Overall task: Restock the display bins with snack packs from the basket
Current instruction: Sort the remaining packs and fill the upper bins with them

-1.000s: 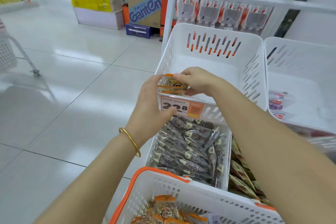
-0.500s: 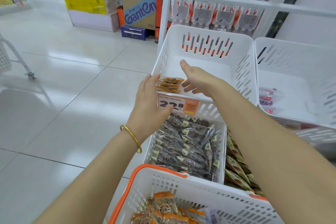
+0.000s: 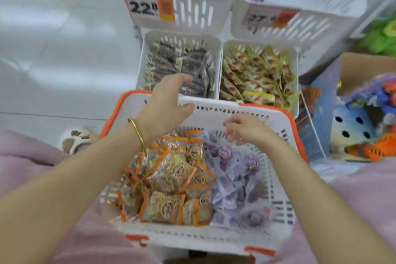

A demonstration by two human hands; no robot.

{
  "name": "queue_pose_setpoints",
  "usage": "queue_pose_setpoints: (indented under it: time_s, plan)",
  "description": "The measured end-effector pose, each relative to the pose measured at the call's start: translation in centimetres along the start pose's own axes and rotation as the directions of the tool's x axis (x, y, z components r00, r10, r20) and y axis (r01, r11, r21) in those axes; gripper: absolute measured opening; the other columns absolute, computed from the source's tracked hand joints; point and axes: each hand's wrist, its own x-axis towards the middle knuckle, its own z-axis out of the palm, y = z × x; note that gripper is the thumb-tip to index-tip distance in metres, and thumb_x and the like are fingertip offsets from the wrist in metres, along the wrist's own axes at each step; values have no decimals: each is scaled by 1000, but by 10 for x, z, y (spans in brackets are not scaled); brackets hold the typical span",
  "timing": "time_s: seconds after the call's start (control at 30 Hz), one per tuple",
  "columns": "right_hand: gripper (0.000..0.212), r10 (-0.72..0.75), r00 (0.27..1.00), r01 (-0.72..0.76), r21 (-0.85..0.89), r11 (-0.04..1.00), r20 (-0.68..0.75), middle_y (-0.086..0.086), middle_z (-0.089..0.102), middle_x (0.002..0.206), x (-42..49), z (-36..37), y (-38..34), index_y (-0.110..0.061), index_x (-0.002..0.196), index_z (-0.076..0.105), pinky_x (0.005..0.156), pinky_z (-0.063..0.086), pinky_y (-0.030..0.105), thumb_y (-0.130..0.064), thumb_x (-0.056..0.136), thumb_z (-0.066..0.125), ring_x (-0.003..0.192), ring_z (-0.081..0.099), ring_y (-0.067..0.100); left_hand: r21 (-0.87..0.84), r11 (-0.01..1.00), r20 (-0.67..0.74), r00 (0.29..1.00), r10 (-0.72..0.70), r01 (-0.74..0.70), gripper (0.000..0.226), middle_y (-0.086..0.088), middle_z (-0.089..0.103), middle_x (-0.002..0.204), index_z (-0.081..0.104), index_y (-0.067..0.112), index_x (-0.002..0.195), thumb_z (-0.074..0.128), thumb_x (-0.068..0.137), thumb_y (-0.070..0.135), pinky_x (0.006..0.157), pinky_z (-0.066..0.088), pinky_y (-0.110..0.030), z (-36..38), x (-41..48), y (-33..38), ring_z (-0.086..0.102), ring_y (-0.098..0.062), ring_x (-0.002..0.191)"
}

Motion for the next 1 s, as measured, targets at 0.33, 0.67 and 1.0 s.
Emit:
queue_pose_setpoints:
  time_s: [0.33, 0.67, 1.0]
  plan:
    - [46, -8, 995, -2, -102, 995, -101, 12, 57, 125, 100, 121, 53, -7, 126, 53, 94, 47, 38, -29, 88, 66, 114, 55, 28, 95, 988, 113, 985, -129, 118, 55, -1, 42, 139, 38, 18, 139, 60, 88, 18, 100, 42, -34, 11, -14, -22, 39, -16, 127]
    - [15, -210, 909, 147, -197, 969, -359, 4, 58, 87, 74, 93, 90, -11, 94, 71, 65, 37, 29, -23, 90, 63, 78, 55, 22, 69, 992, 199, 972, -122, 110, 48, -1, 37, 141, 38, 21, 138, 55, 92, 21, 82, 38, -21, 19, 3, -9, 46, -17, 120]
    - [17, -287, 917, 378, 368, 850, -278, 10, 60, 68, 16, 14, 30, 15, 82, 63, 51, 44, 23, -1, 83, 67, 51, 49, 16, -123, 958, 300, 930, -213, 259, 38, 7, 51, 126, 48, 23, 132, 52, 94, 31, 83, 40, -21, 32, 5, -4, 48, -7, 108]
